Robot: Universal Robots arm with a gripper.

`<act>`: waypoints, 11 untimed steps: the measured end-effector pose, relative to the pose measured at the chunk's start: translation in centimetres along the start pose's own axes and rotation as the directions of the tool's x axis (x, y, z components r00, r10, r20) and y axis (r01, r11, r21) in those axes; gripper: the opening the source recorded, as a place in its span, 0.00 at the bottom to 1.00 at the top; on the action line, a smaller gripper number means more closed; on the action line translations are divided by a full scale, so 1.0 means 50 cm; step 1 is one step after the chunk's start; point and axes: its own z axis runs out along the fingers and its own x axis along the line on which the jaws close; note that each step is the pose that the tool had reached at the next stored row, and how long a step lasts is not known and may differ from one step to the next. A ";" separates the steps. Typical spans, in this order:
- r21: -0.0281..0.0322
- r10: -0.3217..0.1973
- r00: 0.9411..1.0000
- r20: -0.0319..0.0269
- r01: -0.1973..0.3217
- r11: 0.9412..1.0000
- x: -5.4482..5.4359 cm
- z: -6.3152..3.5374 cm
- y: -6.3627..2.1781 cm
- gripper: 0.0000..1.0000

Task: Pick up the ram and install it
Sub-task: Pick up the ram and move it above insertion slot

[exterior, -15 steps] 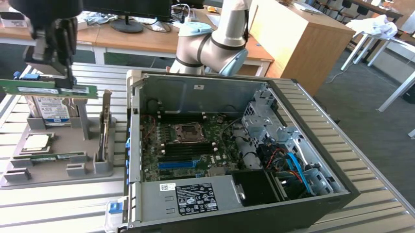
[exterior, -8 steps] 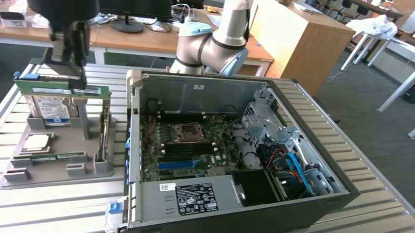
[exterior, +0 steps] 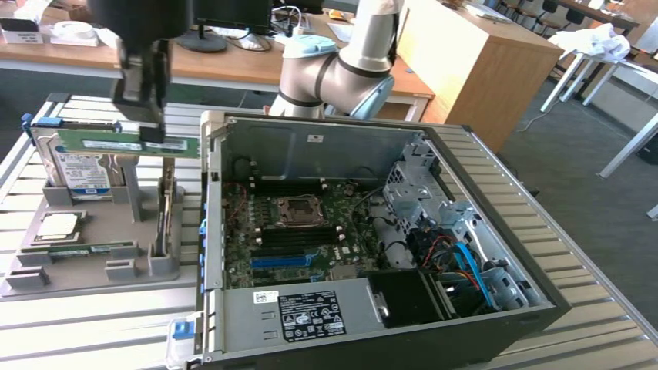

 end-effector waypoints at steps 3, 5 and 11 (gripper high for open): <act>0.000 -0.001 1.000 0.000 0.001 1.000 -0.001 -0.001 -0.024 0.11; 0.000 -0.002 1.000 0.000 0.002 1.000 -0.002 -0.002 -0.035 0.11; 0.000 -0.005 1.000 0.000 0.005 1.000 -0.003 -0.003 -0.066 0.11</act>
